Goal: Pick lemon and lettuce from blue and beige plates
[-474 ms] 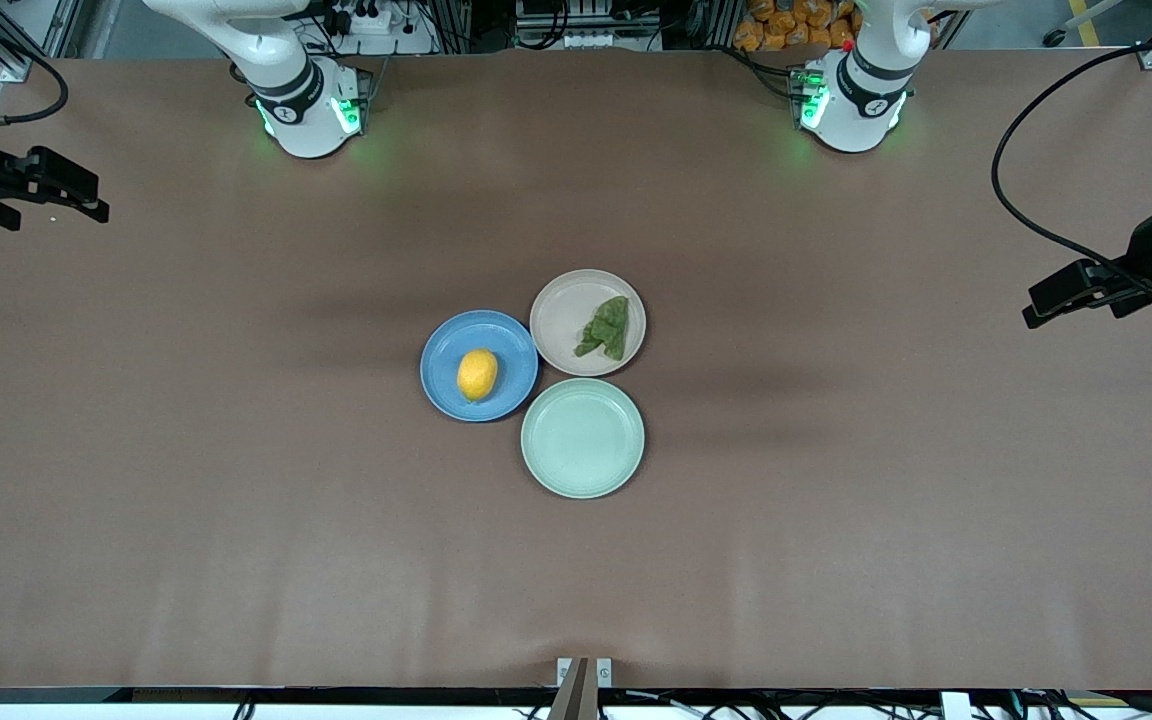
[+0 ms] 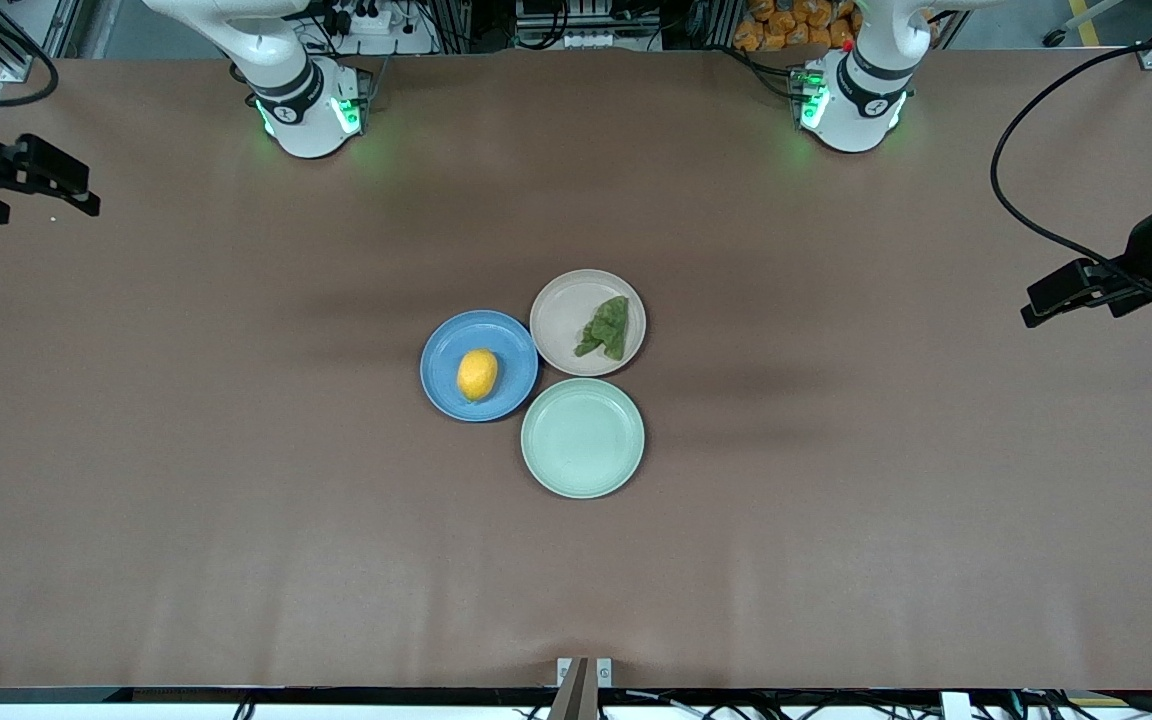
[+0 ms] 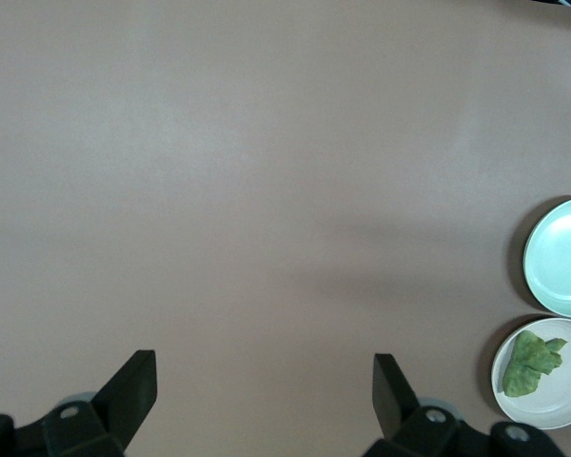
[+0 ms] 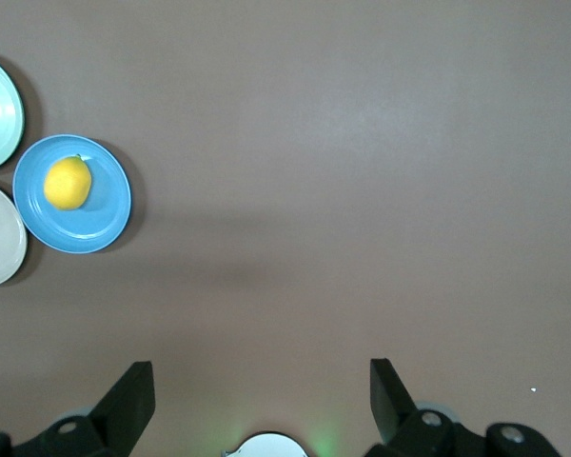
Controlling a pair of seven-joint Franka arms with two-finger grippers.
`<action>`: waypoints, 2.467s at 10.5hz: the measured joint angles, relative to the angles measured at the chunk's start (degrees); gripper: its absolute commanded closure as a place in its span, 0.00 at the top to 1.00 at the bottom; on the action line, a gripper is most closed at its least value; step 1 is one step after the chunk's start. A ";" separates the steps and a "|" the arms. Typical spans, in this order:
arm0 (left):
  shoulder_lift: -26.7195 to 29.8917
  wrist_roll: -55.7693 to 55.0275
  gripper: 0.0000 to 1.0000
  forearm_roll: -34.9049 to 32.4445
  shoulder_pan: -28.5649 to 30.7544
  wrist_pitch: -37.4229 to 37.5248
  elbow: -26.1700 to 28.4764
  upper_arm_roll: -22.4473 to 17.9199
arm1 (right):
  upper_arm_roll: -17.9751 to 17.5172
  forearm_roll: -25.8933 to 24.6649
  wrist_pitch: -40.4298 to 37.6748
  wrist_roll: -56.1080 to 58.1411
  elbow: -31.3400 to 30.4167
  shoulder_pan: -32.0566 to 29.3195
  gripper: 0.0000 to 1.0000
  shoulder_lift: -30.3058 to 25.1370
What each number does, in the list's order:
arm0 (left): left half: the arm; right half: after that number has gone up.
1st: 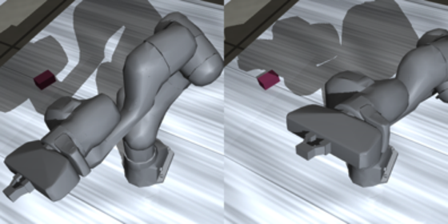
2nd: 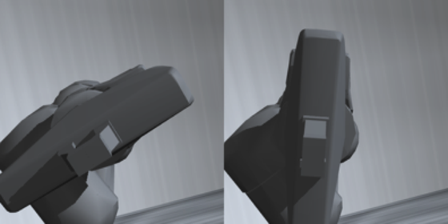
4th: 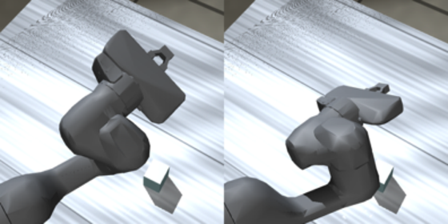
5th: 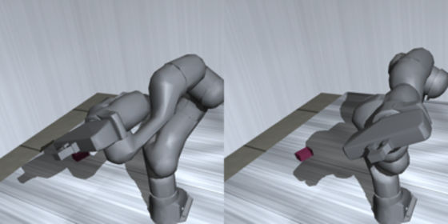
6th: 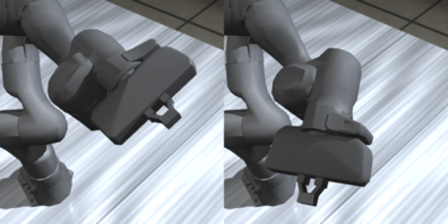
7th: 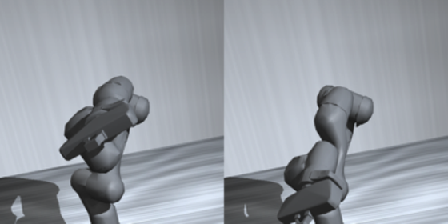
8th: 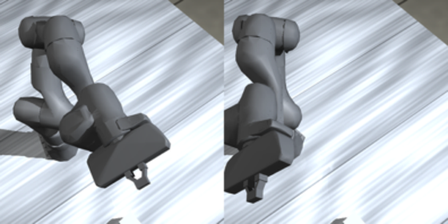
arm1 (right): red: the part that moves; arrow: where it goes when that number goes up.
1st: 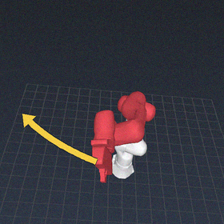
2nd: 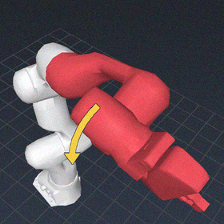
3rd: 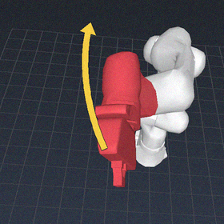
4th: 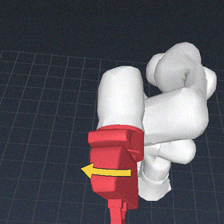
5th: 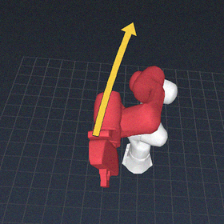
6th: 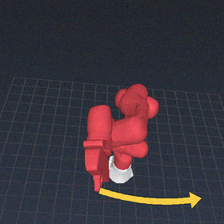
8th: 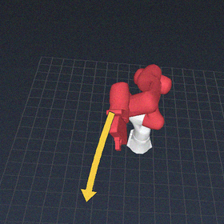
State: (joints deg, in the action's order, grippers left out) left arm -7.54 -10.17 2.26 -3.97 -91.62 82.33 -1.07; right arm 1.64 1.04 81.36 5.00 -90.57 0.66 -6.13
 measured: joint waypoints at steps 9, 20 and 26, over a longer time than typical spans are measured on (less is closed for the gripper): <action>-1.86 1.05 1.00 1.29 -0.65 0.72 1.91 1.45 | -0.49 0.03 2.46 0.02 -0.01 0.17 1.00 -3.85; -12.43 -7.49 1.00 8.46 -12.30 -6.19 2.56 4.65 | -0.58 0.05 3.21 0.02 -0.64 0.56 1.00 -3.76; -18.45 -14.66 1.00 8.58 -21.34 -10.67 2.84 5.42 | -0.86 0.10 5.92 0.01 -3.12 2.70 1.00 -3.40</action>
State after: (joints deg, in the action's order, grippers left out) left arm -25.99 -24.82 10.84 -25.30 -102.28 85.17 4.35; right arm 0.78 1.13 87.28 5.01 -93.69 3.36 -9.53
